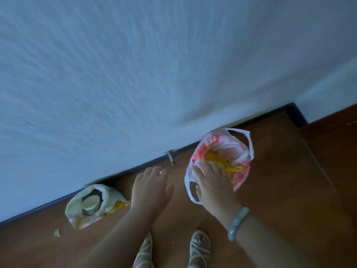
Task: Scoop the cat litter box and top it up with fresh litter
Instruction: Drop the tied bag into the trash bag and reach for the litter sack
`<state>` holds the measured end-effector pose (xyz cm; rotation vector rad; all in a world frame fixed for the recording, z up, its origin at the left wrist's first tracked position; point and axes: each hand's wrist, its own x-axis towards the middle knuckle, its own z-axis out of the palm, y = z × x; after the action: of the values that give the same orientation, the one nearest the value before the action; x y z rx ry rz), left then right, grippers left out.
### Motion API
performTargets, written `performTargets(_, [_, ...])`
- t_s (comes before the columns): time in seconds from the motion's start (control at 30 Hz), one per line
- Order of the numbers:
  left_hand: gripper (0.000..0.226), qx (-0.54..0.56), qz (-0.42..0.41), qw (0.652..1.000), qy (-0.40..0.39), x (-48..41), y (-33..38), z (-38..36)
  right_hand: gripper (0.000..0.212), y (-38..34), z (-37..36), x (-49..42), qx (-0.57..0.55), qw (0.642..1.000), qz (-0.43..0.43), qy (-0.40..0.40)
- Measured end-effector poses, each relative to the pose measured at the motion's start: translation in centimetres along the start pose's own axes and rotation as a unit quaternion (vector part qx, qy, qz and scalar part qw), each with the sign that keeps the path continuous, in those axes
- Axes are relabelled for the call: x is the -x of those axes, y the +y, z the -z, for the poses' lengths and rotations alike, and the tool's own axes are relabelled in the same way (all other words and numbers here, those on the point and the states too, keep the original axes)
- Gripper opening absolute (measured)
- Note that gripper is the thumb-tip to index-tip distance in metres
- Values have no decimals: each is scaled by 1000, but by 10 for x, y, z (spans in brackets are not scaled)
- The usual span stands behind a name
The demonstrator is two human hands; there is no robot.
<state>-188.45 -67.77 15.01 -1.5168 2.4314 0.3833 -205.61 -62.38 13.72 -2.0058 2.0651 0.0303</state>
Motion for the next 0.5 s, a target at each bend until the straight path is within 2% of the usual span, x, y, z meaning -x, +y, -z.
performTargets(0.33, [31, 32, 104, 993, 47, 80, -106, -38, 55, -124, -26, -1, -1, 994, 111, -26])
performTargets(0.5, [25, 71, 170, 981, 65, 113, -166, -74, 52, -195, -72, -3, -16, 990, 137, -39])
